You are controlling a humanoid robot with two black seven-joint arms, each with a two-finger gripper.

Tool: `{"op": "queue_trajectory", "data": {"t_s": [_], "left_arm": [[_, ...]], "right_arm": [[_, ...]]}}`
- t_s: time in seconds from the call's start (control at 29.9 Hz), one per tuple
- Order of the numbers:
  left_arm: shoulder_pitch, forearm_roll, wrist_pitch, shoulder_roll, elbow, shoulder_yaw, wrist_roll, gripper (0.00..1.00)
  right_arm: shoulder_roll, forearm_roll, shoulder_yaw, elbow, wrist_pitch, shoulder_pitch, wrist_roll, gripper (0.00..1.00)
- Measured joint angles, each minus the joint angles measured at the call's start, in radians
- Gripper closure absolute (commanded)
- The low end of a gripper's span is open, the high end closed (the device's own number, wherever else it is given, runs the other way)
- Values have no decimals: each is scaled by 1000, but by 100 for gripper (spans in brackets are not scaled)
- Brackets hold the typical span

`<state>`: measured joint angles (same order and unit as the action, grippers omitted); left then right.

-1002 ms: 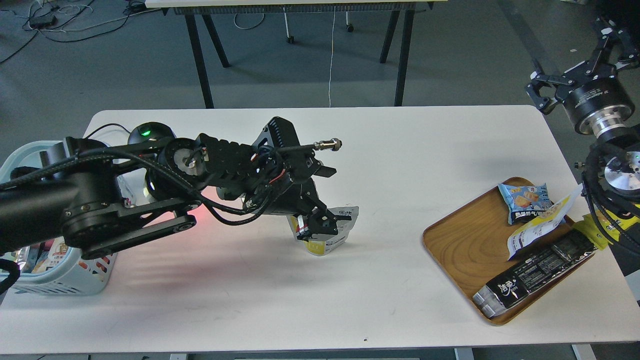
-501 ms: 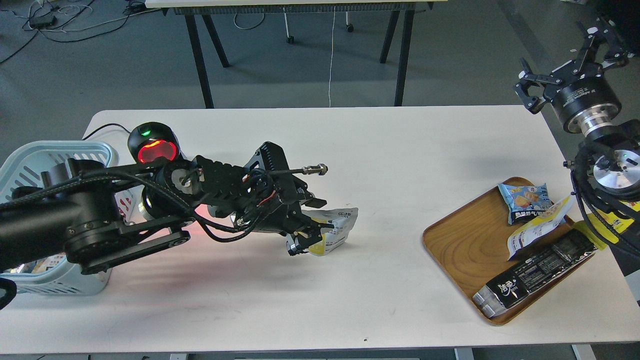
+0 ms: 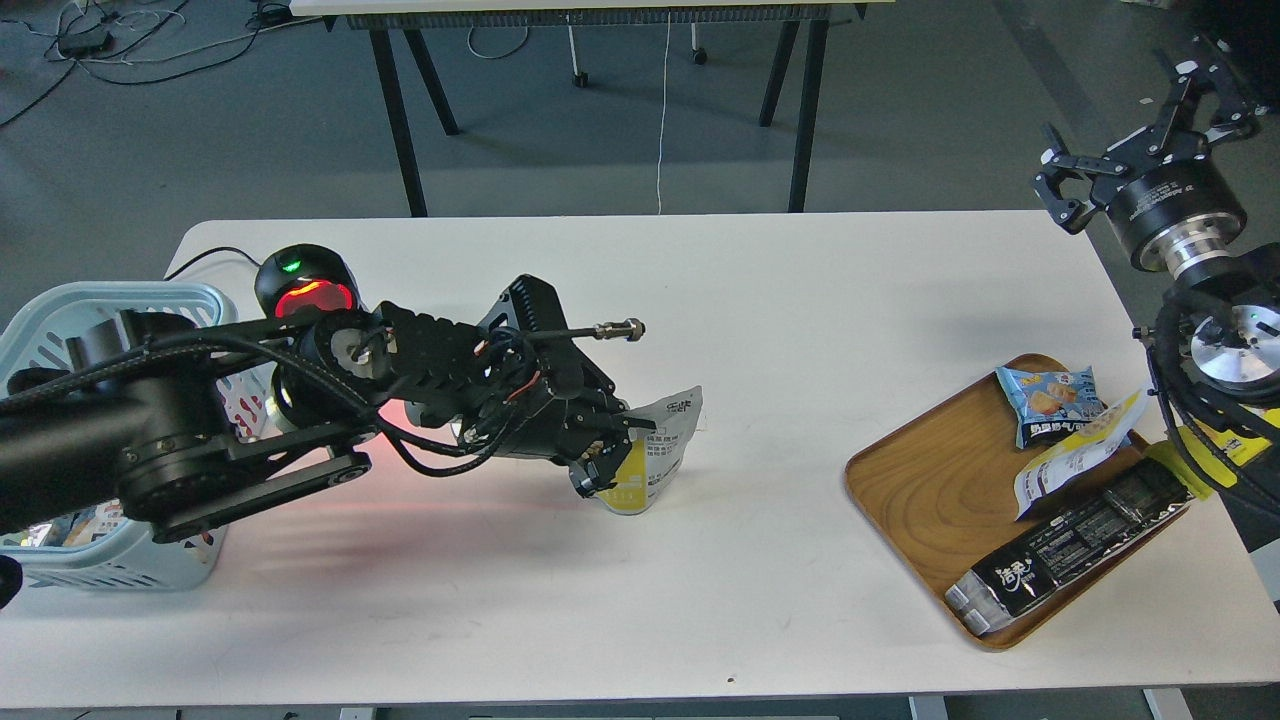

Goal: Scan snack and place in basket
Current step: 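Lift the yellow bag and hold it in front of the scanner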

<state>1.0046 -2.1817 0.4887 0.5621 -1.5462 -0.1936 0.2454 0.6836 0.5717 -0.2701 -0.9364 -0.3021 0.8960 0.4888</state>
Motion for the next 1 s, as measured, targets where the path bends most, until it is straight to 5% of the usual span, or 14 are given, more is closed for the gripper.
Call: {"op": "queue_trajectory", "data": {"t_s": [0.3,0.5,1.0], "left_arm": [[-6,0,-10,255,-28,-71,140,100],[-9,0,-64,361,7,-71,163,100],[-21,0,-90,390,84,-62,179,100]], "right_arm": [[13,-1,-1,1,-4,9,0,2],[12,-1,-13,0,-4,9,0,2],[7,-53,-19,-1,-1,30,0,2]]}}
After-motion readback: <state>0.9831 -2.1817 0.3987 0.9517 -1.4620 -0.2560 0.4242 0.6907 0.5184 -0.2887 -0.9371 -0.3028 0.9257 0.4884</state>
